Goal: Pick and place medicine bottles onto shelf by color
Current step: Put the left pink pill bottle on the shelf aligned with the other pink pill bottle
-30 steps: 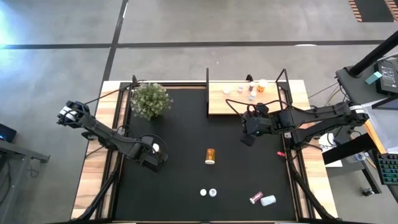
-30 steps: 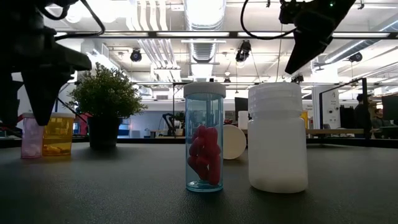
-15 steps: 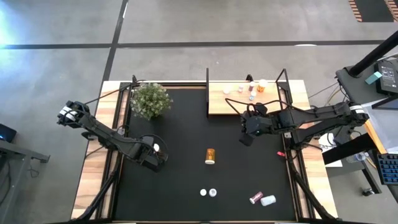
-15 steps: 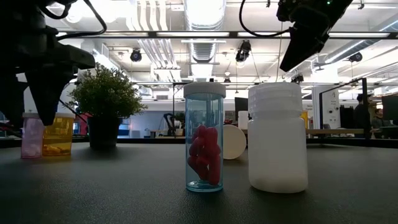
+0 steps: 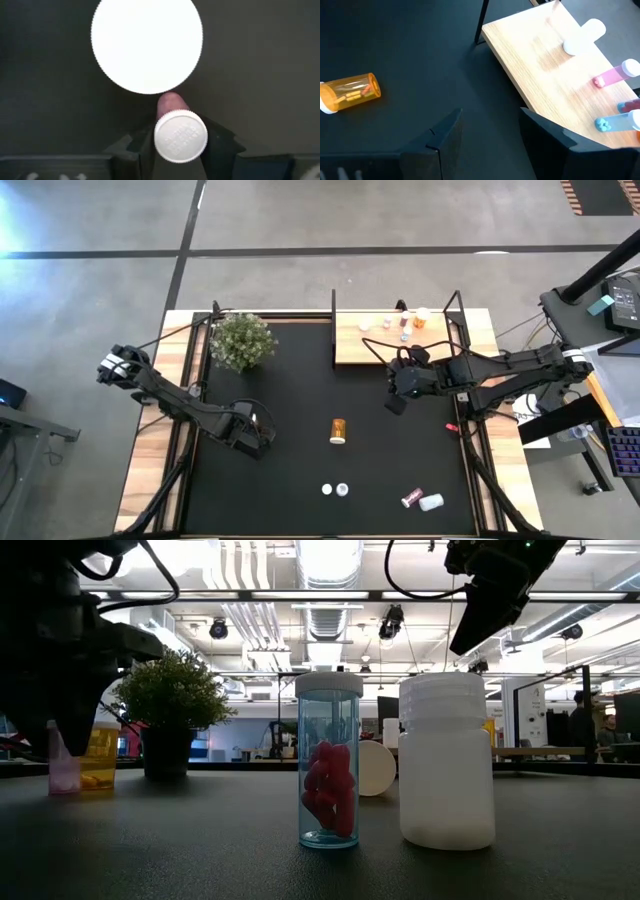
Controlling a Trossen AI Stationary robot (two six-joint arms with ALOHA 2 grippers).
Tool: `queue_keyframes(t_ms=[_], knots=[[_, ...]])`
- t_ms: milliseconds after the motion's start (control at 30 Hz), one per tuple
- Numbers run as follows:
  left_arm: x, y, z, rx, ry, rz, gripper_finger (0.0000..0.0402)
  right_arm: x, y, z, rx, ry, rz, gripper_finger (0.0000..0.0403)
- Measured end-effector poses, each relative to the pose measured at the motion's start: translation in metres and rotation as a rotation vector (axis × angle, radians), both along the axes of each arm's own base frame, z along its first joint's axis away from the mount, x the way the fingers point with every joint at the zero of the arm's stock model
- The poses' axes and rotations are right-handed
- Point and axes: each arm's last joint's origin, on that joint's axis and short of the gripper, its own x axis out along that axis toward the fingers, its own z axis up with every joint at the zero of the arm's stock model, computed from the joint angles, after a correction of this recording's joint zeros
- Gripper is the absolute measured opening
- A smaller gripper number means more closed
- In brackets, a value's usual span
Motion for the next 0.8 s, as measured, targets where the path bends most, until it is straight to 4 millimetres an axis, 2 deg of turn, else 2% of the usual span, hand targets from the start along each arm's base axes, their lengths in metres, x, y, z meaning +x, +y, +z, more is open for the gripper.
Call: queue_keyframes(t_ms=[200,433,633,800], knots=[[0.001,-0.001,0.0,-0.003,-0.011,0.0,0.0088,0.0,0.0,0.0,0.0,0.001,0.0,0.0185],[0.009,-0.003,0.011,0.018,-0.071,-0.007,0.009,0.0,0.0,0.0,0.0,0.001,0.0,0.0185],[0.023,-0.002,0.029,0.062,-0.151,-0.074,0.009,0.0,0.0,-0.001,0.0,0.001,0.0,0.0185],[0.043,0.008,0.042,0.065,-0.225,-0.116,0.009,0.0,0.0,-0.001,0.001,0.001,-0.001,0.0185]])
